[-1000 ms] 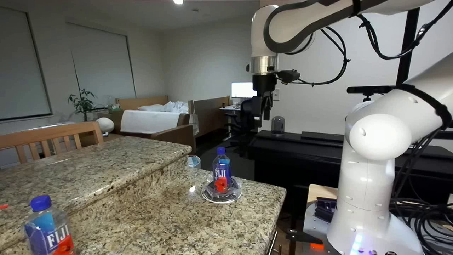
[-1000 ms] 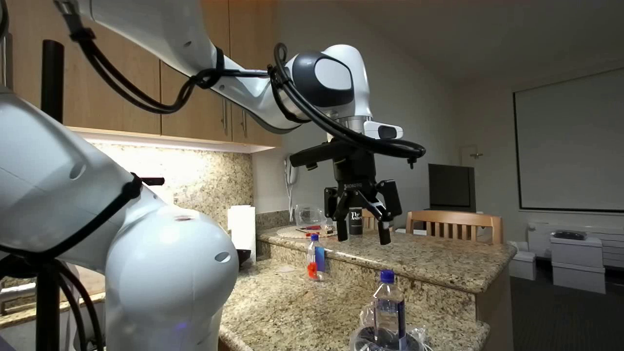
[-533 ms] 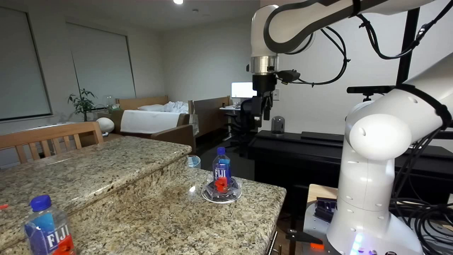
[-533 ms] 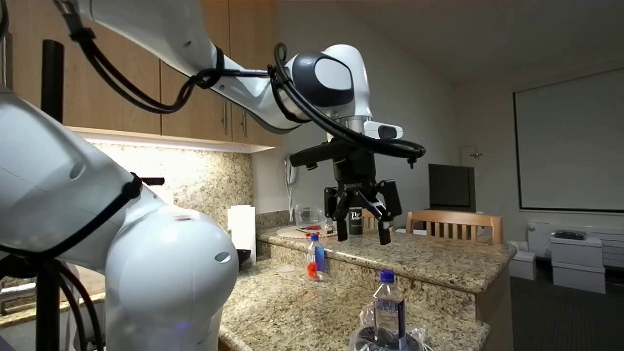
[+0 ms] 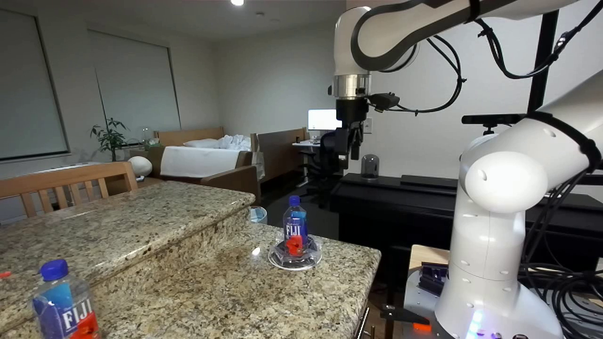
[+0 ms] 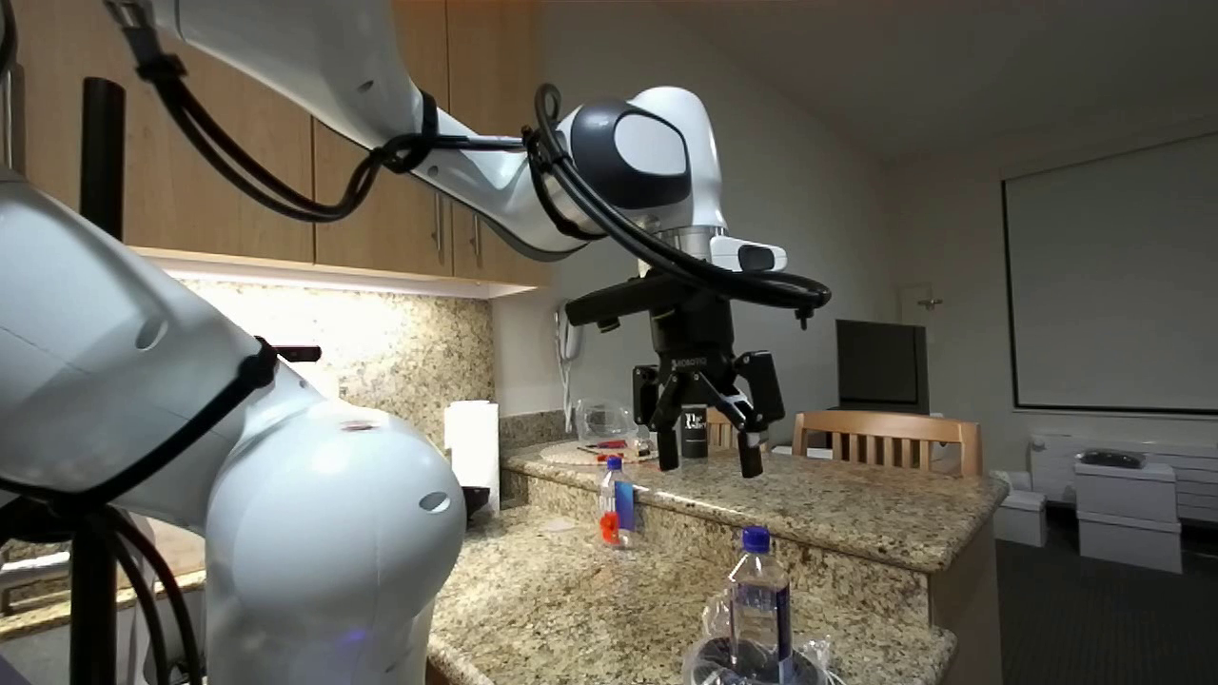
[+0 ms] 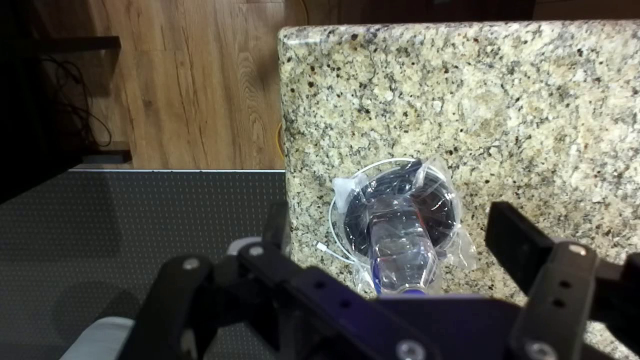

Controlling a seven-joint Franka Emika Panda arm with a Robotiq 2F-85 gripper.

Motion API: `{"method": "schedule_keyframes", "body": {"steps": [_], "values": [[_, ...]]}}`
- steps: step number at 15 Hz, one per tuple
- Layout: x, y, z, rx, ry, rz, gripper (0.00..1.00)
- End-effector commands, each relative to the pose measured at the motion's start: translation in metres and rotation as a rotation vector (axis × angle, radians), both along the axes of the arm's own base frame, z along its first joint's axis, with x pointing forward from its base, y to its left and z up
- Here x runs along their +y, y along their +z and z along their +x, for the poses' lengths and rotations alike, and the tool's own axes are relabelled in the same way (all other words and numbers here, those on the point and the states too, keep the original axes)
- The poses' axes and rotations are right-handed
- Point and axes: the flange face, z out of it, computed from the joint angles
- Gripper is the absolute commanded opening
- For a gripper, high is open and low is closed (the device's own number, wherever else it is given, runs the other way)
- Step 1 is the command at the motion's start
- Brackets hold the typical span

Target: Move the bottle and the black cable to the left on the counter

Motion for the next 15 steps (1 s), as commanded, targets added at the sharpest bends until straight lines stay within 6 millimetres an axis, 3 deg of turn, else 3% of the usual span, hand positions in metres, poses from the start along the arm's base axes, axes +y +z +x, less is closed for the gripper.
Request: {"method": "schedule_keyframes", "body": {"steps": [1, 7, 9, 15], "values": [[0.0, 0.001, 0.0, 0.001, 0.0, 0.0, 1.0], [0.0, 0.001, 0.0, 0.001, 0.0, 0.0, 1.0], [-0.009, 0.0, 0.005, -0.009, -0.006, -0.008, 1.0], [-0.024, -0.017, 0.045, -0.127, 0.061, 0.005, 1.0]]}}
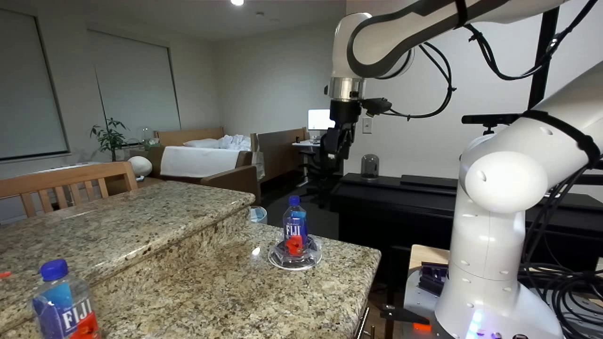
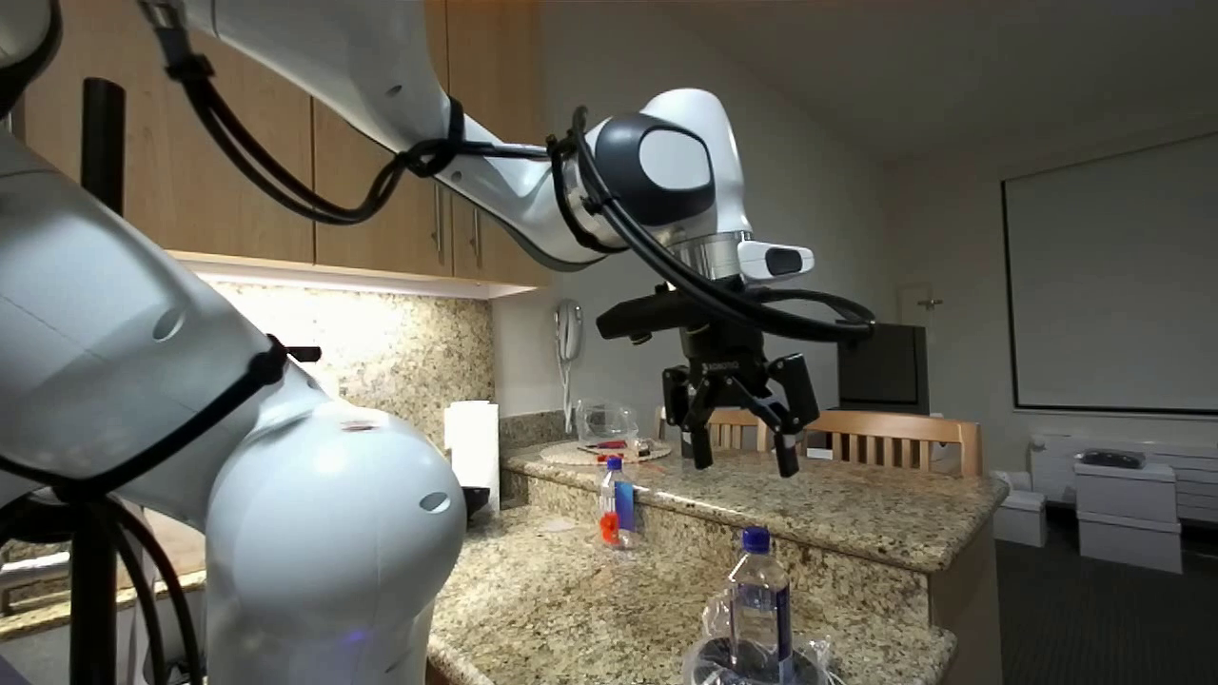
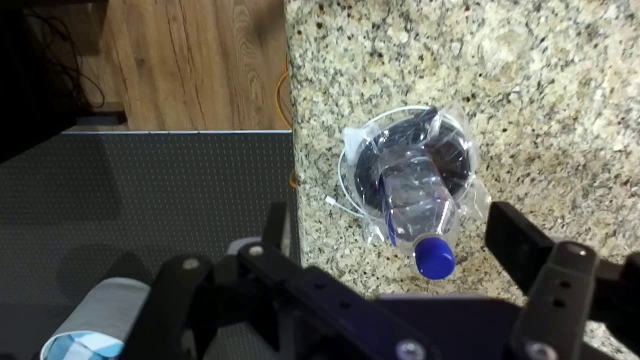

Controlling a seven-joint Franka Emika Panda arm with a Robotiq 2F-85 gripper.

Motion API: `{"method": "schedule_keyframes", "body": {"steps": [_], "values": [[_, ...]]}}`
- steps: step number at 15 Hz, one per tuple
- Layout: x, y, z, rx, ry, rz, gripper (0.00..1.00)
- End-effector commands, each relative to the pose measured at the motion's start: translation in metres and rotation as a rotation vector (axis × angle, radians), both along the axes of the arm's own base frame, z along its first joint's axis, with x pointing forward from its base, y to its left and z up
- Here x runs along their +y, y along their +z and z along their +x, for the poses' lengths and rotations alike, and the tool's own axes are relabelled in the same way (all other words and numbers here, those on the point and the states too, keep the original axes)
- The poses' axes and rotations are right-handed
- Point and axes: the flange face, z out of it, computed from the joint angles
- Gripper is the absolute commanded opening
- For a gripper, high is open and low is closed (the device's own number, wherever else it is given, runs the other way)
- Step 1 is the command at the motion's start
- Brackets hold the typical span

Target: Move the bottle and the black cable to the left on the counter

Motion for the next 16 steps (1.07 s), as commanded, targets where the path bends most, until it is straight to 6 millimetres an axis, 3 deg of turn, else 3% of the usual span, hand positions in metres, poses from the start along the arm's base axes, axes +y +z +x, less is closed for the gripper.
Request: {"method": "schedule_keyframes", "body": {"steps": [1, 6, 11, 16], "values": [[-0.007, -0.018, 0.034, -0.039, 0.085, 0.003, 1.0], [0.01, -0.051, 0.076, -0.028, 0.218, 0.046, 1.0], [0.034, -0.07, 0.11, -0.015, 0.272, 0.056, 1.0], [0.032, -0.093, 0.126, 0.053, 0.248, 0.08, 1.0]]}}
